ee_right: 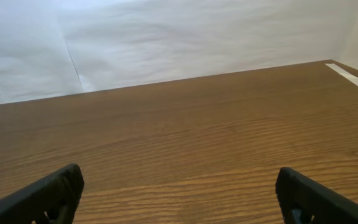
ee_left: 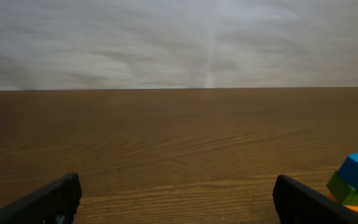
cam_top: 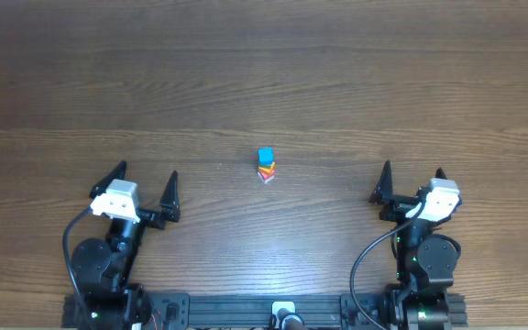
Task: Stack Cubes
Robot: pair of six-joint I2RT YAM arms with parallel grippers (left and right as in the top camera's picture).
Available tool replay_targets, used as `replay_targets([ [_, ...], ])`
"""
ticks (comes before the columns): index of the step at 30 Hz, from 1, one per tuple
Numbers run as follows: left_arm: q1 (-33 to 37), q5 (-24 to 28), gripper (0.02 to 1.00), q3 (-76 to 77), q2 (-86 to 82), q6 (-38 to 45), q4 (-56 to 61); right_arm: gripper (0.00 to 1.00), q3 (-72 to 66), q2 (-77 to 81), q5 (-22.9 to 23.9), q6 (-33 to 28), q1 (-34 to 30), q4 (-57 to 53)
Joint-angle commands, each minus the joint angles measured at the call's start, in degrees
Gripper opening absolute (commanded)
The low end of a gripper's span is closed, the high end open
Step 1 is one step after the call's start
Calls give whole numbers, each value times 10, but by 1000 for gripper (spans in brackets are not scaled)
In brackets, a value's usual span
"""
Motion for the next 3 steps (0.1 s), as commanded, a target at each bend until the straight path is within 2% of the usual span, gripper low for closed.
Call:
replay_targets([
  [1, -3, -1, 1000, -6, -3, 10, 3, 991, -3, -6, 10, 5, 3, -1],
  [3, -3, -1, 1000, -6, -3, 10, 3, 991, -3, -6, 10, 5, 3, -1],
])
